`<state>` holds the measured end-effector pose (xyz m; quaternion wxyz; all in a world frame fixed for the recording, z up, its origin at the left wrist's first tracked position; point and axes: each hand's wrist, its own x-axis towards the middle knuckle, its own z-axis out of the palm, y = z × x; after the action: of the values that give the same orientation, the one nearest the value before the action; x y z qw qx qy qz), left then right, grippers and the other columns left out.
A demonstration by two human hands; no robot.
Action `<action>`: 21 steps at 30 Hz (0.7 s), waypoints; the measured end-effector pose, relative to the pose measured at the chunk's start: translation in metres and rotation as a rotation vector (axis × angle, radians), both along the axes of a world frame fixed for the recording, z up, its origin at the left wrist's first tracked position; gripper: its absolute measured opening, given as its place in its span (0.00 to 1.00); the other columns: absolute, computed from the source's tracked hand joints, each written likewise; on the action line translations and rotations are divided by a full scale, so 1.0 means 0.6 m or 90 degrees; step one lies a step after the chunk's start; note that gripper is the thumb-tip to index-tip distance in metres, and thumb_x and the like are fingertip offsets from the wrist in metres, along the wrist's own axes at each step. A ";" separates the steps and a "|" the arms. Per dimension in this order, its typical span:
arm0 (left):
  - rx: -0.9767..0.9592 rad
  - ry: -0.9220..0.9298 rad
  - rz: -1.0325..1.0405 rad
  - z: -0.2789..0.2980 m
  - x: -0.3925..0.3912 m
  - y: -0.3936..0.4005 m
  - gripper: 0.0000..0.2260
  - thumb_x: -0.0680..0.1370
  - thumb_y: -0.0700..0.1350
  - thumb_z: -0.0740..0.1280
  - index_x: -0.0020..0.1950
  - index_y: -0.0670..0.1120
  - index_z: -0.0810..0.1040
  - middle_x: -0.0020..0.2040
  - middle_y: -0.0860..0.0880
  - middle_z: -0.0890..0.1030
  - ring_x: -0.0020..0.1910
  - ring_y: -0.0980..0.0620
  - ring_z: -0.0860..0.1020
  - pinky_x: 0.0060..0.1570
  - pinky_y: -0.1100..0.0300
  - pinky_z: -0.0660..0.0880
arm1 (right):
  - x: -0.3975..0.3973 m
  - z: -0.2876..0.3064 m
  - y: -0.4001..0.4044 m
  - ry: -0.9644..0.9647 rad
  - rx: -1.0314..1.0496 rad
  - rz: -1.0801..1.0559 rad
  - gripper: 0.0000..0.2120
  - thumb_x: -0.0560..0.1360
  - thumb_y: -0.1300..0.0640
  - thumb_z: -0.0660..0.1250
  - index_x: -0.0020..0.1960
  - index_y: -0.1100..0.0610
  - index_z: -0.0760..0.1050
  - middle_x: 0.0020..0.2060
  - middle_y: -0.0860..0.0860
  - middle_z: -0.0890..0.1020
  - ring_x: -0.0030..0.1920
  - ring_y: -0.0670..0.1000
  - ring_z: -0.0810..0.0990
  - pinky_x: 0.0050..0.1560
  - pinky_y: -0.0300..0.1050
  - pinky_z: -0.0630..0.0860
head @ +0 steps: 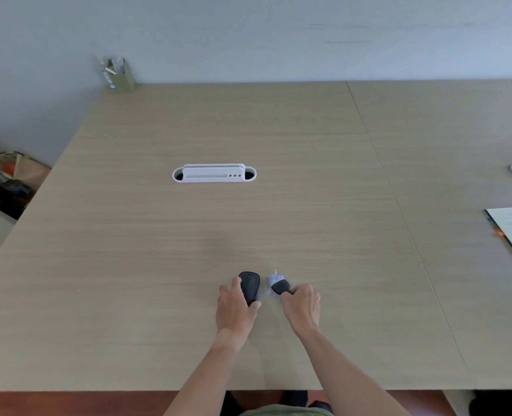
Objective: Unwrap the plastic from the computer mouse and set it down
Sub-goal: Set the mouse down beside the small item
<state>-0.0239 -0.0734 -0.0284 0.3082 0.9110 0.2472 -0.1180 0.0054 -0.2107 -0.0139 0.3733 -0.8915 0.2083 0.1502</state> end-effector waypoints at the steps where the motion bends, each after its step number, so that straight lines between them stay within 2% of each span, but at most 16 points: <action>1: 0.005 -0.001 0.002 0.000 0.000 -0.003 0.28 0.71 0.50 0.72 0.68 0.49 0.66 0.55 0.45 0.72 0.51 0.43 0.77 0.50 0.53 0.77 | -0.001 -0.002 0.003 0.006 0.003 -0.012 0.13 0.62 0.66 0.62 0.24 0.57 0.61 0.22 0.51 0.64 0.24 0.53 0.60 0.24 0.43 0.56; 5: -0.005 -0.006 0.005 -0.006 -0.001 -0.010 0.27 0.73 0.47 0.70 0.69 0.47 0.65 0.56 0.44 0.73 0.54 0.43 0.77 0.54 0.53 0.75 | -0.010 -0.010 0.012 0.042 0.012 -0.054 0.13 0.64 0.64 0.63 0.25 0.56 0.63 0.23 0.52 0.67 0.25 0.53 0.65 0.23 0.44 0.58; 12: -0.052 -0.023 0.014 -0.010 -0.001 -0.007 0.28 0.73 0.47 0.71 0.70 0.47 0.64 0.57 0.44 0.72 0.54 0.43 0.76 0.55 0.53 0.75 | -0.011 -0.021 0.018 0.046 0.012 -0.024 0.17 0.65 0.53 0.71 0.28 0.57 0.64 0.23 0.50 0.66 0.23 0.52 0.63 0.23 0.41 0.58; 21: -0.053 -0.020 0.001 -0.010 0.004 -0.001 0.29 0.73 0.48 0.72 0.70 0.47 0.64 0.57 0.43 0.73 0.54 0.43 0.76 0.52 0.55 0.74 | -0.006 -0.023 0.020 0.035 -0.018 0.031 0.19 0.66 0.58 0.70 0.27 0.55 0.59 0.23 0.49 0.63 0.25 0.53 0.61 0.24 0.44 0.57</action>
<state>-0.0213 -0.0742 -0.0343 0.3497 0.8989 0.2382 -0.1134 0.0018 -0.1986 -0.0278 0.3510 -0.8970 0.1989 0.1803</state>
